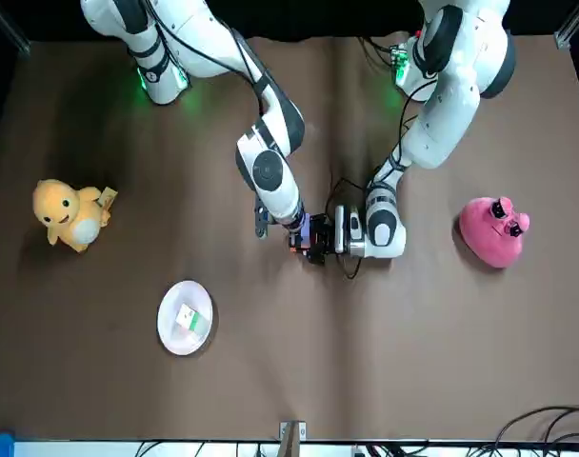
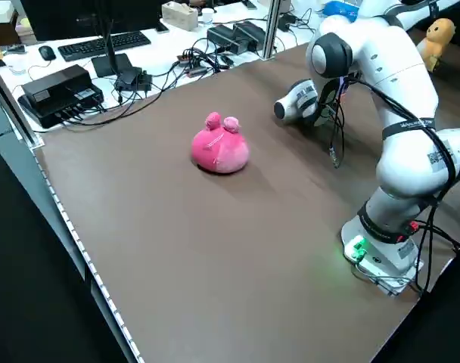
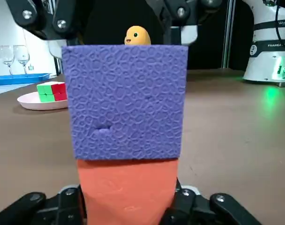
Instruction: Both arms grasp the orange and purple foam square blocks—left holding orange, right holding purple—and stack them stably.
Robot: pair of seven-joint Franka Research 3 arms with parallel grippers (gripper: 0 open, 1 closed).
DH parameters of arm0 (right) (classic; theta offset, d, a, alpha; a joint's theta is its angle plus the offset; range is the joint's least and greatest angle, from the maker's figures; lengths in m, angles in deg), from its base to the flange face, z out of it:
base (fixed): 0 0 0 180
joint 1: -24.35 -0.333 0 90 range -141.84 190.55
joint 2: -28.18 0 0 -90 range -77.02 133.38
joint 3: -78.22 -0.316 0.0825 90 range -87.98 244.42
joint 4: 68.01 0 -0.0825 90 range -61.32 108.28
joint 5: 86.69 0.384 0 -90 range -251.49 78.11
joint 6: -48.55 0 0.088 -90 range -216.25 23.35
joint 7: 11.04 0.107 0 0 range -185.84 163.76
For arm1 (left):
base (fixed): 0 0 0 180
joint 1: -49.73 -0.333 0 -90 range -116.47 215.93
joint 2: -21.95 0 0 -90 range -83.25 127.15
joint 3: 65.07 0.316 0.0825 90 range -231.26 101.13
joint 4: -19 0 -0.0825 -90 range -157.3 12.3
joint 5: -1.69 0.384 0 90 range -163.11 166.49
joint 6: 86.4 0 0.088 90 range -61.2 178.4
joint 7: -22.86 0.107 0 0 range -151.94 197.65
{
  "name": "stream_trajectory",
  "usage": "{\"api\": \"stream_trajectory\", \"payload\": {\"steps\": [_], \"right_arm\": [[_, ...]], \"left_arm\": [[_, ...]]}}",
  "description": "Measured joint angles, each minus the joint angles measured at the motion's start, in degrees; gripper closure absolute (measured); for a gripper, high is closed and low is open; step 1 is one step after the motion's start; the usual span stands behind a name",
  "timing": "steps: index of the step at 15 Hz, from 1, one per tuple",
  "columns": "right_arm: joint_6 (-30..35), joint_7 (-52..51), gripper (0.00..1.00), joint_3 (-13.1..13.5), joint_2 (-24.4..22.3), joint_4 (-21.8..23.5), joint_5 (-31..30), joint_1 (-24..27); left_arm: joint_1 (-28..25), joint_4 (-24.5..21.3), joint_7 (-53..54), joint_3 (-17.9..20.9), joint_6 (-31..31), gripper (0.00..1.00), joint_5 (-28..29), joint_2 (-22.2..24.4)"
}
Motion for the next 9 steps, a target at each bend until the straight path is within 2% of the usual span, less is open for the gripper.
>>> {"api": "stream_trajectory", "payload": {"steps": [9], "right_arm": [[0.26, -0.03, 0.40, 0.08, -0.01, -0.02, 0.01, 0.02]], "left_arm": [[0.03, 0.04, 0.05, -0.02, 0.08, 0.39, 0.00, 0.00]]}}
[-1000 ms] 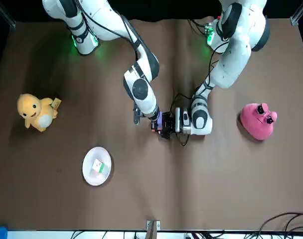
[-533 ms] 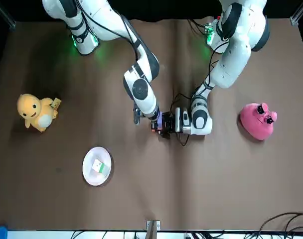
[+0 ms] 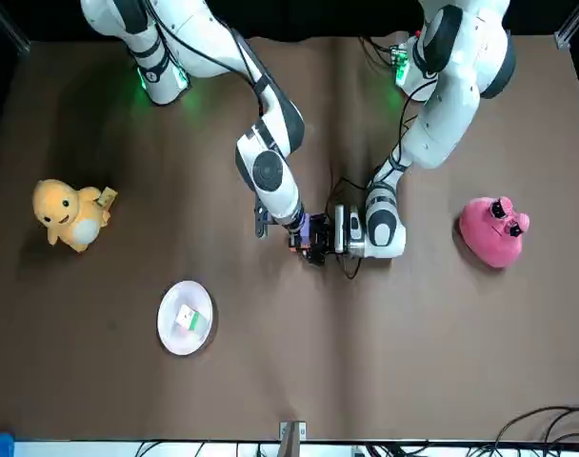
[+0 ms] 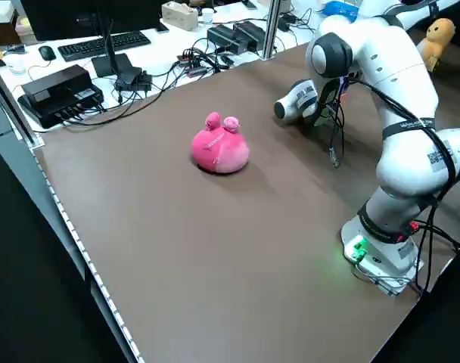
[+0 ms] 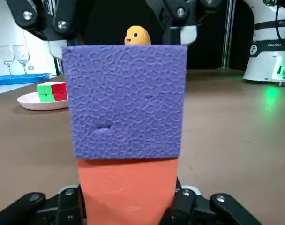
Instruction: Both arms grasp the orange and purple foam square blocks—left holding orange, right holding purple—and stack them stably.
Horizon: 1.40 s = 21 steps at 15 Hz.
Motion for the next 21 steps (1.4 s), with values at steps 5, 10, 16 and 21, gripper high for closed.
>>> {"api": "stream_trajectory", "payload": {"steps": [5, 10, 16, 21], "right_arm": [[1.04, 0.00, 0.40, 0.20, -0.01, -0.18, 0.02, 0.19], [2.48, 0.01, 0.40, 0.38, -0.01, -0.40, 0.03, 0.43], [2.61, 0.02, 0.40, 0.39, -0.01, -0.43, 0.03, 0.46], [3.42, 0.02, 0.11, 0.58, 0.03, -0.04, 0.00, 0.48]], "left_arm": [[0.37, 0.08, 0.65, 0.14, 1.50, 0.30, 0.00, -0.04], [0.42, 0.10, 0.66, 0.19, 1.61, 0.22, 0.00, -0.04], [0.42, 0.13, 0.67, 0.19, 1.61, 0.14, 0.00, -0.04], [0.41, 0.25, 0.67, 0.20, 1.61, 0.11, 0.00, -0.04]]}}
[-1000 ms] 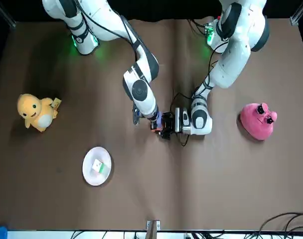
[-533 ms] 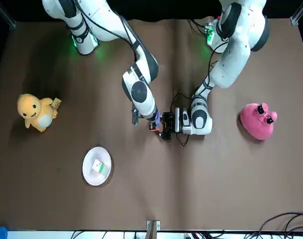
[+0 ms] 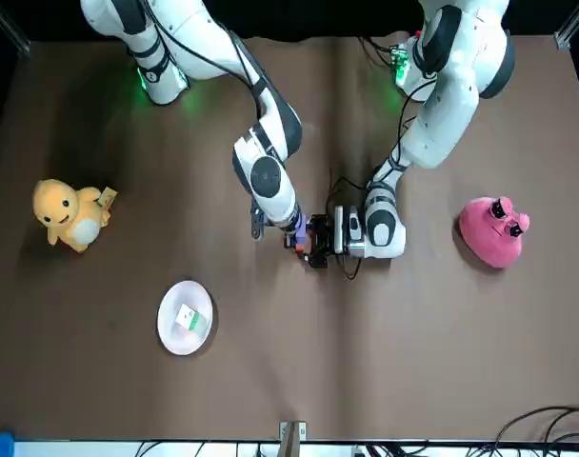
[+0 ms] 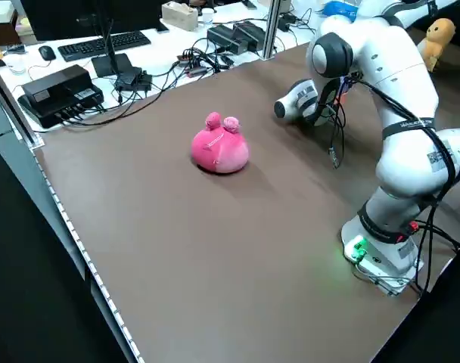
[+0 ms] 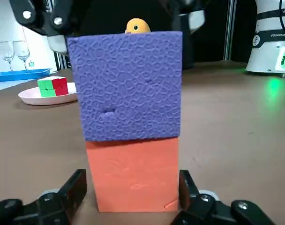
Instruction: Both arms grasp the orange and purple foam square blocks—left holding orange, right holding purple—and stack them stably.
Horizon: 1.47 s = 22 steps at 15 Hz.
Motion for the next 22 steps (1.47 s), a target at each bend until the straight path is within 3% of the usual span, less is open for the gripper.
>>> {"api": "stream_trajectory", "payload": {"steps": [1, 2, 22], "right_arm": [[0.02, -0.01, 0.03, 0.01, 0.01, 0.05, 0.00, 0.00], [0.03, -0.01, 0.01, 0.02, 0.02, 0.05, 0.00, 0.00], [2.37, -0.03, 0.00, 0.54, -0.15, -0.91, -0.02, 0.03]], "left_arm": [[-0.01, 0.00, 0.00, 0.01, 0.00, 0.11, 0.00, 0.00], [-0.01, 0.01, 0.00, 0.01, 0.00, 0.11, 0.00, 0.00], [-0.78, 0.10, -0.44, 0.08, 0.00, 0.07, 0.00, 0.00]]}}
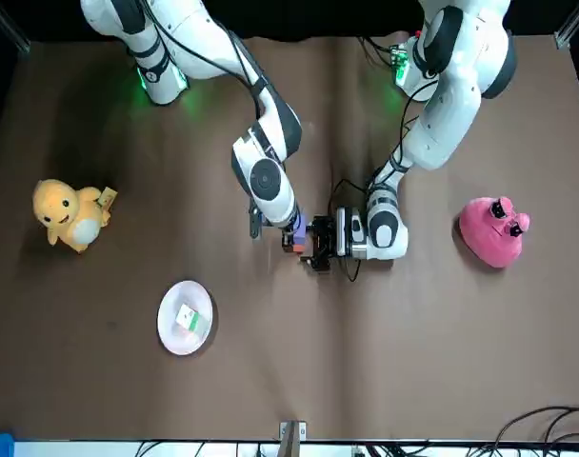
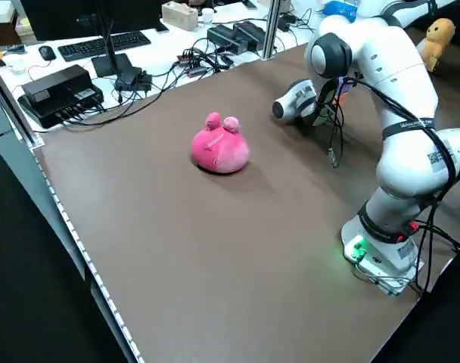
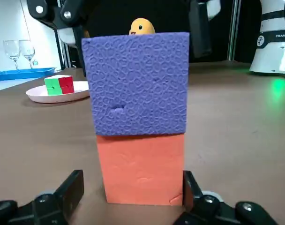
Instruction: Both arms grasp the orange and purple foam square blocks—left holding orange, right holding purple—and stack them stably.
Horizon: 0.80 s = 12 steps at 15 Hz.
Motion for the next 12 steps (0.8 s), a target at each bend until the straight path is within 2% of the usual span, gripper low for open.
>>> {"api": "stream_trajectory", "payload": {"steps": [8, 12], "right_arm": [[0.38, -0.01, 0.00, 0.65, -0.18, -0.91, -0.23, 0.03], [3.60, -0.02, 0.00, 0.86, -0.38, -1.61, -0.27, 0.07]], "left_arm": [[-0.10, 0.00, 0.00, 0.00, -0.59, 0.07, 0.00, 0.01], [-0.70, -0.01, 0.00, -0.01, -1.34, 0.07, 0.00, 0.01]]}}
